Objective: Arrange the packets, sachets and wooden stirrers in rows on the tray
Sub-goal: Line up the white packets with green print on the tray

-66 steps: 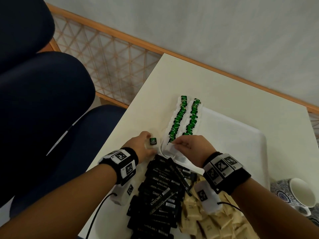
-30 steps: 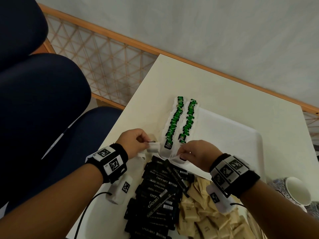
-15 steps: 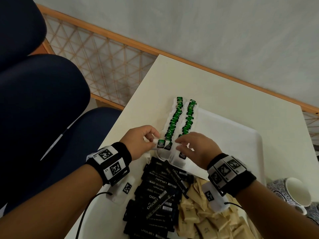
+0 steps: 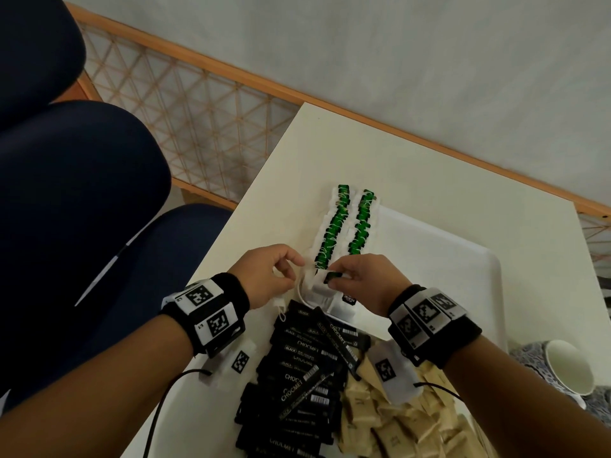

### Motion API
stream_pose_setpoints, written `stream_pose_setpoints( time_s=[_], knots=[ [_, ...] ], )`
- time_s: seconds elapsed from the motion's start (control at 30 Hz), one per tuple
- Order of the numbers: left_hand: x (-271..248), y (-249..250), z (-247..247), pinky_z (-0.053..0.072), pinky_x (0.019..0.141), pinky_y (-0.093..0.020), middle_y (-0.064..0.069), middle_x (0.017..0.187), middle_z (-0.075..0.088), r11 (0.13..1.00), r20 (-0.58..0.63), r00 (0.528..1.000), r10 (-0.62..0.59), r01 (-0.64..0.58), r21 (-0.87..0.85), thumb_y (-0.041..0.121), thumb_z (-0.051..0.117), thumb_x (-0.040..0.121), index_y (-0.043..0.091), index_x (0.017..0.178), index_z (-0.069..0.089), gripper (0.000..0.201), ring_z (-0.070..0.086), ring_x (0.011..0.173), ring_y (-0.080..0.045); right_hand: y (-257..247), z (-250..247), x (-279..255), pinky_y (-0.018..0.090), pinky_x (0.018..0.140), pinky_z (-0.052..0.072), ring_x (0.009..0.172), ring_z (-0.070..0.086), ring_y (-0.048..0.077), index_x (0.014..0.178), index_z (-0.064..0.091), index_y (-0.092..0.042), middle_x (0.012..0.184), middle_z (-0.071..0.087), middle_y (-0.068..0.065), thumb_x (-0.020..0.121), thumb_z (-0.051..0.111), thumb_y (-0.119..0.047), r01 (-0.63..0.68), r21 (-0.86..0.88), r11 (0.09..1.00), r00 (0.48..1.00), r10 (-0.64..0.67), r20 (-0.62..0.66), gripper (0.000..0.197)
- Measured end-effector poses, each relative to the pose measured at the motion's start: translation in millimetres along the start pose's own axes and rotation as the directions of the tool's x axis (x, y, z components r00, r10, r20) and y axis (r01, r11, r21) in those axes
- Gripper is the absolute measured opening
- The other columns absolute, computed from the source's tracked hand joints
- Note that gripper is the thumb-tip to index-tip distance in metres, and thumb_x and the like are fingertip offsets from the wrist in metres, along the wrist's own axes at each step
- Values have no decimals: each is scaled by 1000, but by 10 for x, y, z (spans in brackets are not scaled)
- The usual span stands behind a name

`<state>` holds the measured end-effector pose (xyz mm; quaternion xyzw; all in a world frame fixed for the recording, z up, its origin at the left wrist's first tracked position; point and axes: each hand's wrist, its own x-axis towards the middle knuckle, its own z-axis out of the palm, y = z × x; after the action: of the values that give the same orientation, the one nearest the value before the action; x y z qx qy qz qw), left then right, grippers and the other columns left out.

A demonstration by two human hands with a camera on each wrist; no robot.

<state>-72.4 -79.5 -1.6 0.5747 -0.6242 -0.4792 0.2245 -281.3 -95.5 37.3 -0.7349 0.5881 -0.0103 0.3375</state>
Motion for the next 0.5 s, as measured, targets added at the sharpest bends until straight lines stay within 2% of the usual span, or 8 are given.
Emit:
stream_pose_setpoints(
  time_s=[0.1, 0.2, 0.3, 0.5],
  knots=[
    [-17, -72, -8, 38, 56, -5, 8, 85, 65, 999, -7, 999, -48, 48, 18, 4, 67, 83, 26, 101, 63, 28, 49, 54, 13, 9, 50, 0, 24, 74, 43, 79, 53, 12, 104, 68, -22, 80, 56, -11, 89, 63, -27, 5, -36, 999, 999, -4, 40, 17],
    [-29, -109, -15, 38, 55, -7, 8, 85, 64, 998, -22, 998, -66, 66, 21, 5, 65, 84, 26, 100, 63, 27, 49, 54, 12, -1, 129, 47, 23, 75, 40, 85, 52, 12, 110, 66, -23, 96, 63, -4, 91, 59, -31, 19, -109, 994, 997, -11, 70, 22],
    [-34, -133, -27, 37, 55, -10, 7, 85, 64, 997, -32, 997, -73, 74, 15, 6, 63, 85, 28, 99, 63, 26, 49, 52, 10, -10, 199, 111, 26, 81, 44, 99, 58, 18, 114, 64, -24, 109, 65, -1, 93, 55, -32, 25, -194, 981, 996, -8, 89, 25],
    [0, -143, -97, 49, 55, -21, 3, 86, 63, 994, -72, 993, -89, 84, -71, 6, 61, 86, 28, 96, 64, 25, 49, 54, -5, 17, 279, 207, 26, 78, 44, 102, 58, 19, 112, 64, -25, 110, 65, -2, 92, 54, -30, 16, -207, 978, 994, 7, 111, 23]
  ],
)
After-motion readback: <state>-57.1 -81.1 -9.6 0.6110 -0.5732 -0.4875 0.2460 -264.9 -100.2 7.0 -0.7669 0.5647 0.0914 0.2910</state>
